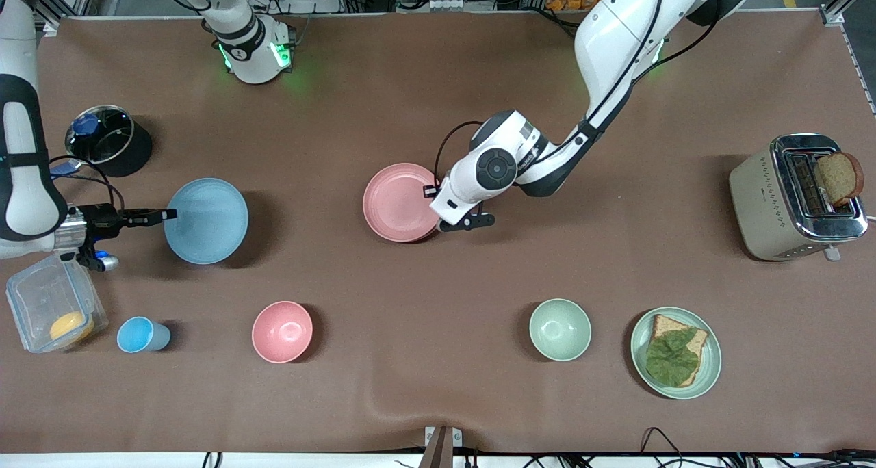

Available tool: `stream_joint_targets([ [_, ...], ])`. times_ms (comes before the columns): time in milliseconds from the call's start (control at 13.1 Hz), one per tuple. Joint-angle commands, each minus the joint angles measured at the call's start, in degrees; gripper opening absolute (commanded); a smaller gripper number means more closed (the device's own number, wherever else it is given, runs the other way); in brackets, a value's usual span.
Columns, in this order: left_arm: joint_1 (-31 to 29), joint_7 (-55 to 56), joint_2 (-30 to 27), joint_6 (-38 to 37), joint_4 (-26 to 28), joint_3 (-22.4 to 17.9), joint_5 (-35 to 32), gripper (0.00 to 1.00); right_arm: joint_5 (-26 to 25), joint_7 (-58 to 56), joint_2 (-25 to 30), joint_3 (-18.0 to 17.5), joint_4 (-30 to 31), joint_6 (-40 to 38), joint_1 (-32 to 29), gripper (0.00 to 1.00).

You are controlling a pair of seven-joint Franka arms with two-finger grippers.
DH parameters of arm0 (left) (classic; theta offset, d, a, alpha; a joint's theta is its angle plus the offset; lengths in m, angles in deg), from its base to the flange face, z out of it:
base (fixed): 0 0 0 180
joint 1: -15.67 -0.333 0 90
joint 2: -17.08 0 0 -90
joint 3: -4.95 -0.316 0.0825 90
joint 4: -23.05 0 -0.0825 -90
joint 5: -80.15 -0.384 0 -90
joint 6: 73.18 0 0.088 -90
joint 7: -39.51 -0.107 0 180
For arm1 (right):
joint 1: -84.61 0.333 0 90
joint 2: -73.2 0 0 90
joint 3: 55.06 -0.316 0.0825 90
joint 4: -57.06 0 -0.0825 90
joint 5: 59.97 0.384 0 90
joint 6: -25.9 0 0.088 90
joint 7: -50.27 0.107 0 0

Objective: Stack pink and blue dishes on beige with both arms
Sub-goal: 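Lift the blue plate with the right gripper while the left gripper holds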

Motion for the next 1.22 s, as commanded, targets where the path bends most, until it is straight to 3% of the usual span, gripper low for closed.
stream_joint_targets([
  [0,0.7,0.3,0.3,2.4,0.5,-0.4,0.1,0.00,1.5,-3.0,0.6,-1.1,0.8,-1.3,-0.2,0.00],
  [228,0.7,0.3,0.4,2.4,0.5,-0.4,0.1,0.00,1.5,-3.9,0.3,-1.2,1.3,-1.5,-0.4,0.00],
  [305,0.7,0.3,0.4,2.4,0.6,-0.4,0.0,0.10,1.6,-3.9,0.3,-1.2,1.4,-2.0,-0.3,0.00],
  [457,0.6,0.4,0.4,2.4,0.6,-0.4,0.1,0.44,2.4,-3.9,0.4,-1.2,1.4,-3.1,0.2,0.00],
  [533,0.6,0.4,0.4,2.4,0.6,-0.4,0.1,0.83,2.4,-4.7,0.3,-1.2,1.3,-3.2,0.9,0.00],
  [609,0.5,0.4,0.3,2.4,0.6,-0.4,0.1,1.00,2.5,-7.3,0.3,-1.3,1.6,-3.4,2.7,0.00],
  [838,-0.7,0.4,-1.0,2.0,0.3,-0.4,0.1,1.00,3.2,-7.7,0.3,-1.3,1.8,-4.8,4.1,0.00],
  [1142,-7.6,-0.1,-12.0,-7.4,-0.5,-0.6,-1.6,1.00,6.1,-7.6,0.5,-1.3,1.8,-4.8,11.5,0.00],
])
